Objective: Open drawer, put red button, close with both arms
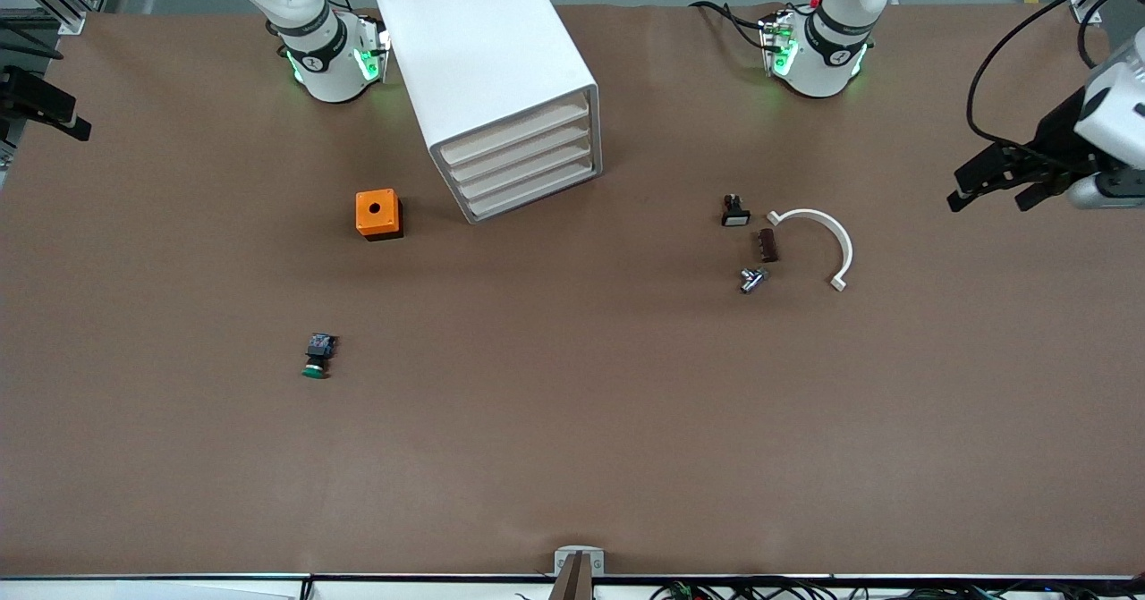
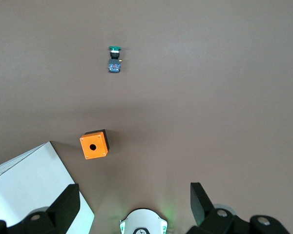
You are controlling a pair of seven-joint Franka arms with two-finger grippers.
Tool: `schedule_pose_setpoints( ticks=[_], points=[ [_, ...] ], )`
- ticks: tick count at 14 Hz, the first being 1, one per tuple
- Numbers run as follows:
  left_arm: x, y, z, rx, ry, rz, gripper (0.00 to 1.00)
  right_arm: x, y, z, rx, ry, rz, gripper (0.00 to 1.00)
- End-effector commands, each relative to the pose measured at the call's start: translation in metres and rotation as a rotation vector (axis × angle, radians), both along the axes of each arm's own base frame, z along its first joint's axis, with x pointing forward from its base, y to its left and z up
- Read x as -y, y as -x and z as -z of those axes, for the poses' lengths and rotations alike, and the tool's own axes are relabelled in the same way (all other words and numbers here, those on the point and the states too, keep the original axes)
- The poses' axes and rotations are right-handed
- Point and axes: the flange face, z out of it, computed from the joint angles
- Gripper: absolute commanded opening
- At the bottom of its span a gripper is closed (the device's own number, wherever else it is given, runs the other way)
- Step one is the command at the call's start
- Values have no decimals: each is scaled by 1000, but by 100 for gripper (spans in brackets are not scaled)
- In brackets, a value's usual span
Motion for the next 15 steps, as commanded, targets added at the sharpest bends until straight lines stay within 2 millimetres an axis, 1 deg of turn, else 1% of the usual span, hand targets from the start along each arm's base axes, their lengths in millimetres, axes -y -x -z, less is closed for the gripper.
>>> schedule_pose_setpoints(
  ticks=[1, 2, 3, 4, 5, 7, 10, 12, 14, 15],
  points=[
    [-8, -18, -23, 9, -46, 2, 100, -1, 10, -3, 2, -6, 11, 100],
    [-9, -23, -27, 8, -102, 14, 100, -1, 11, -3, 3, -6, 12, 100],
    [-9, -27, -30, 6, -123, 22, 100, 0, 10, -3, 6, -6, 14, 100],
    [-5, -29, -34, 14, -123, 26, 100, -1, 10, -3, 8, -6, 12, 100],
    [0, -32, -33, 13, -125, 29, 100, -1, 10, -4, 11, -5, 12, 100],
    [15, -33, -37, 24, -123, 52, 100, -1, 8, -6, 37, -3, 11, 100],
    [15, -32, -44, 37, -117, 51, 100, 0, 7, -8, 46, -2, 15, 100],
    [16, -32, -44, 37, -114, 51, 100, 1, 7, -9, 57, -3, 16, 100],
    [18, -28, -47, 8, -109, 29, 100, 1, 6, -5, 77, -23, 19, 100],
    [20, -26, -54, 1, -108, 25, 100, 2, 8, -3, 88, -28, 23, 100]
  ],
)
